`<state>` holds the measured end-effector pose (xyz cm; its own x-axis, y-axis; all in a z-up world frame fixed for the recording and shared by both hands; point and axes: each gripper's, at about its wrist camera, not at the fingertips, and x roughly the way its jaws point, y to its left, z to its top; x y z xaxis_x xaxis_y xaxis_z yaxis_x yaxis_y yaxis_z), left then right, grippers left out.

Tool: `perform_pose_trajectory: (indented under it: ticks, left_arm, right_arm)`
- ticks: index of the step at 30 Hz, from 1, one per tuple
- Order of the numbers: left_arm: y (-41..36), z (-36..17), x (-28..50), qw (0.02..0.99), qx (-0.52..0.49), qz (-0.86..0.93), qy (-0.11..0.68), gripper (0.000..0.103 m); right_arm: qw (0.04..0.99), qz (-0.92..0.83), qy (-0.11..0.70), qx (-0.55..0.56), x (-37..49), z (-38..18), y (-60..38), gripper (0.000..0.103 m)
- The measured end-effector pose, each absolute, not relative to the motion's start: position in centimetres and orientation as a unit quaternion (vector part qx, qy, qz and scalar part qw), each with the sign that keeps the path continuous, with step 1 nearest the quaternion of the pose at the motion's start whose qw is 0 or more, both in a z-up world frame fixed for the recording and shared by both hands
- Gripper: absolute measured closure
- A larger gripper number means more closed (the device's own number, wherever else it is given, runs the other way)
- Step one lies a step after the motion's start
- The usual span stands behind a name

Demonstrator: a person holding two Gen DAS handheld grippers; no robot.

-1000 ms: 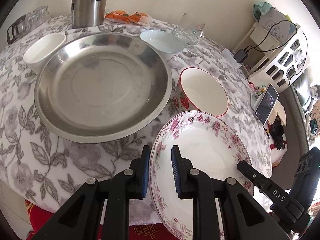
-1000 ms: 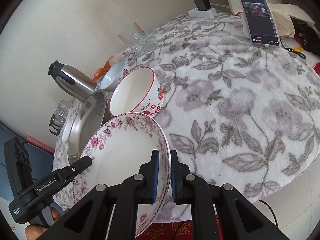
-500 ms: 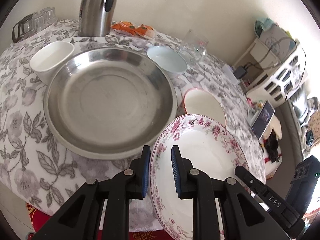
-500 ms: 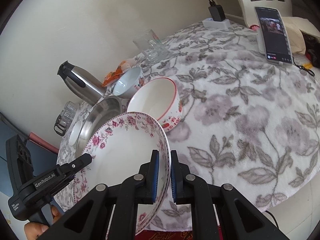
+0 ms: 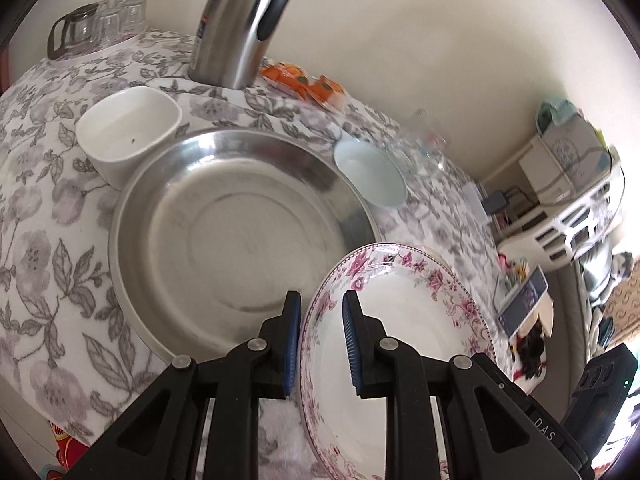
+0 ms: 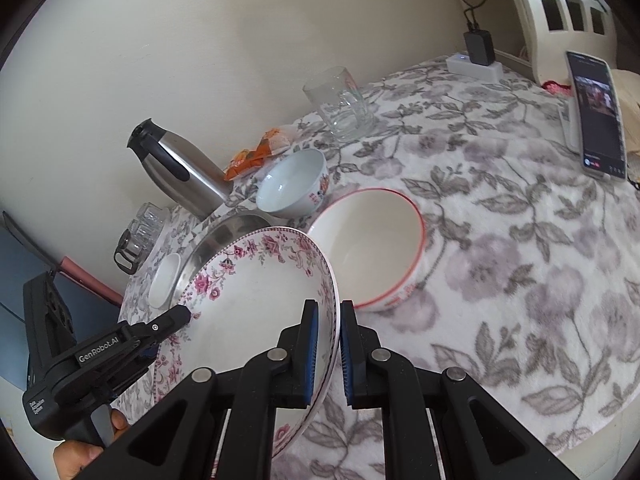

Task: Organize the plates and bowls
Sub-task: 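Lower the pink-rose plate into the steel basin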

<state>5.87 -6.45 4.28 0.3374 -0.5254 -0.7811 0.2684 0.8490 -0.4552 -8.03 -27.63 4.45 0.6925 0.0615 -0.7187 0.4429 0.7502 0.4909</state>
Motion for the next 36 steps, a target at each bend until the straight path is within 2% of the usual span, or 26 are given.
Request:
perform_pose_trajectory:
  ticks: [10,36]
  left_arm:
    - [-5.1,3.5,9.3,0.798,-0.182,-0.225,0.529,0.081]
    - [0.2,2.2,14.7,0.805,-0.208,-0.173,0.529,0.081]
  right_arm:
    - [0.865,-0.102,0.367,0.326,-4.3,4.9,-27.2,0.092]
    - [0.856,-0.064,0.396,0.326,2.5,2.3,-23.1,0.092]
